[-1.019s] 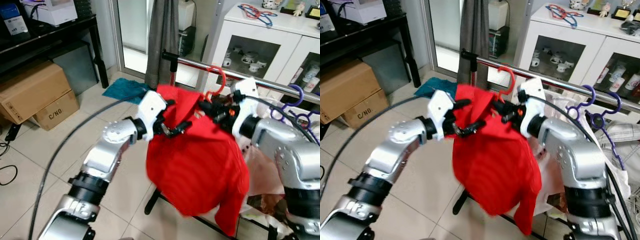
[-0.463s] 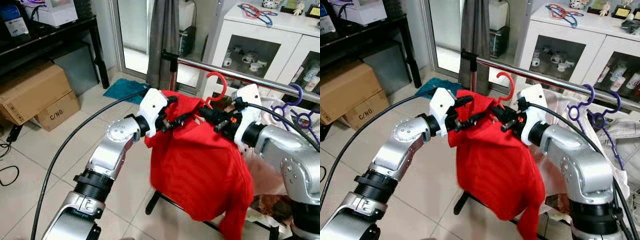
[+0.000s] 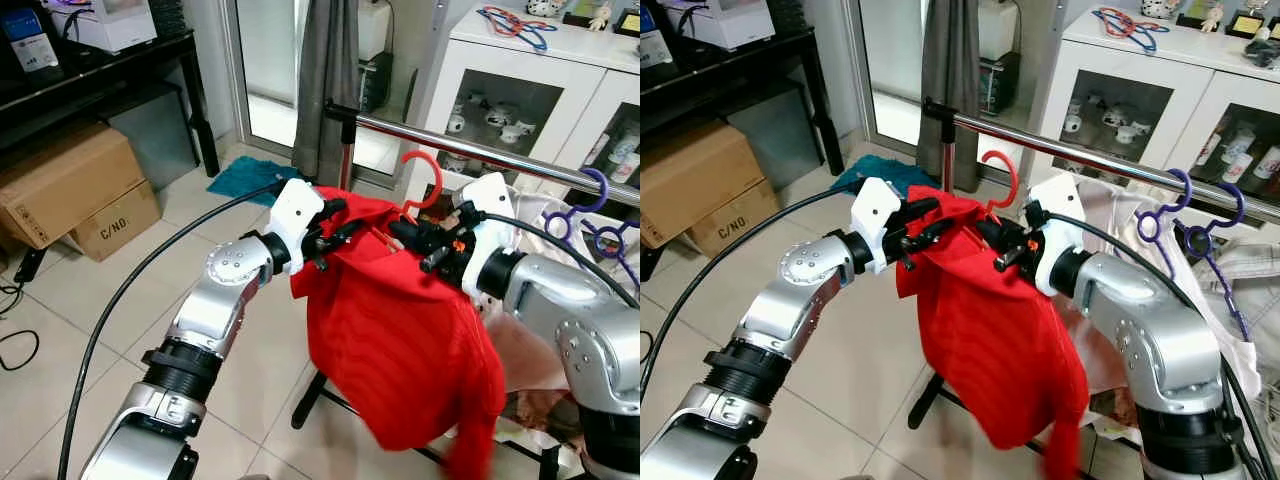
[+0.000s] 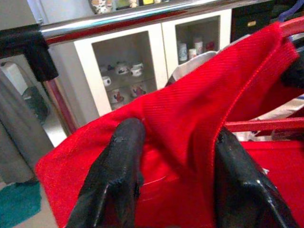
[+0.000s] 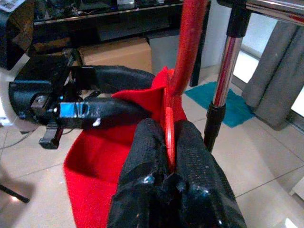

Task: Hang hanger

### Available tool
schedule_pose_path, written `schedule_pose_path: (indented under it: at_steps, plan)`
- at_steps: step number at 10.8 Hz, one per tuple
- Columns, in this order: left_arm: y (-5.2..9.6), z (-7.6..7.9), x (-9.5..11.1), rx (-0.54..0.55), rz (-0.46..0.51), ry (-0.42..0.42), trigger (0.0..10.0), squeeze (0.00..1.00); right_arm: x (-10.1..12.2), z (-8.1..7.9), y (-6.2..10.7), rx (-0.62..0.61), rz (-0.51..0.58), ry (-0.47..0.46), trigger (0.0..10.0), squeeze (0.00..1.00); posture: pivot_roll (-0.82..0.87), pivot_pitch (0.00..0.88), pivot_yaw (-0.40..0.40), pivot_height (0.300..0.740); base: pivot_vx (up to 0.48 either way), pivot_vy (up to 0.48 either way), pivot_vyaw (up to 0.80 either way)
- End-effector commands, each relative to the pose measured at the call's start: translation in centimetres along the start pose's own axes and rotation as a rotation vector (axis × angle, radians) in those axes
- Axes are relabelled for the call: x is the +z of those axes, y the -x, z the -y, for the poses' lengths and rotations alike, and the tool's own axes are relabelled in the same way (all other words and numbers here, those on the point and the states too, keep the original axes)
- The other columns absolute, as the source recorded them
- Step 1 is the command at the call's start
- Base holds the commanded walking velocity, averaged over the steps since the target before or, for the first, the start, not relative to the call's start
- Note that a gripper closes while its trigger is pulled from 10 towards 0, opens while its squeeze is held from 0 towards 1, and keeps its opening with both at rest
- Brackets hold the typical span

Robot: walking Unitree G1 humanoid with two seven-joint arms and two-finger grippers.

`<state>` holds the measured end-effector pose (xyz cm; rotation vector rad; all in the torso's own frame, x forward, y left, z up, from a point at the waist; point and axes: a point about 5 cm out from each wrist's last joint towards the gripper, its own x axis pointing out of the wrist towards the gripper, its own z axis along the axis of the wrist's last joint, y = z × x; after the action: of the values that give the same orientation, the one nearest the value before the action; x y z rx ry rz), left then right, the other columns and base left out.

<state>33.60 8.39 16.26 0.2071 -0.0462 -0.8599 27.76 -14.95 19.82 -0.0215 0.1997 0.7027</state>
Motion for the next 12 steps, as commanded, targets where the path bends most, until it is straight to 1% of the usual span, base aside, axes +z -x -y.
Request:
schedule_pose_path:
  at_steps: [1, 3, 5, 7, 8, 10, 11, 12]
  plan:
    - [0.0, -0.6, 0.5, 0.014, 0.004, -0.003, 0.0, 0.00, 0.7, -0.3, 0.3, 0.008, 0.016, 0.034, 0.0, 0.00, -0.01, 0.000, -0.004, 0.740, 0.000, 0.000, 0.00]
    - [-0.1, -0.3, 0.8, -0.010, 0.021, 0.007, 0.0, 0.00, 0.4, -0.3, 0.4, 0.005, 0.003, 0.049, 0.0, 0.00, -0.01, 0.000, -0.005, 0.740, 0.000, 0.000, 0.00]
    - [-0.2, 0.3, 0.9, -0.067, 0.018, 0.013, 0.0, 0.00, -0.1, -0.3, 0.6, -0.002, -0.009, 0.061, 0.0, 0.00, -0.01, 0.000, 0.003, 0.740, 0.000, 0.000, 0.00]
    - [-0.6, 0.3, 1.5, -0.091, 0.032, 0.029, 0.0, 0.00, -0.5, -0.4, 0.8, 0.005, -0.013, 0.103, 0.0, 0.00, -0.01, 0.000, 0.021, 0.740, 0.000, 0.000, 0.00]
    - [-0.8, 0.2, 1.9, -0.102, 0.036, 0.030, 0.0, 0.00, -1.0, -0.6, 1.1, 0.032, -0.022, 0.137, 0.0, 0.00, -0.02, 0.000, 0.035, 0.740, 0.000, 0.000, 0.00]
    - [-0.6, -0.1, 2.3, -0.139, 0.024, 0.043, 0.0, 0.00, -1.4, -0.6, 1.9, 0.070, -0.036, 0.170, 0.0, 0.00, -0.02, 0.000, 0.035, 0.740, 0.000, 0.000, 0.00]
    - [-0.4, -0.2, 2.3, -0.171, 0.009, 0.049, 0.0, 0.00, -1.5, -0.3, 2.4, 0.087, -0.038, 0.185, 0.0, 0.00, -0.02, 0.000, 0.035, 0.740, 0.000, 0.000, 0.00]
    - [-0.5, -0.5, 2.4, -0.158, -0.011, 0.089, 0.0, 0.00, -1.3, 0.2, 2.9, 0.094, -0.033, 0.191, 0.0, 0.00, -0.02, 0.000, 0.057, 0.740, 0.000, 0.000, 0.00]
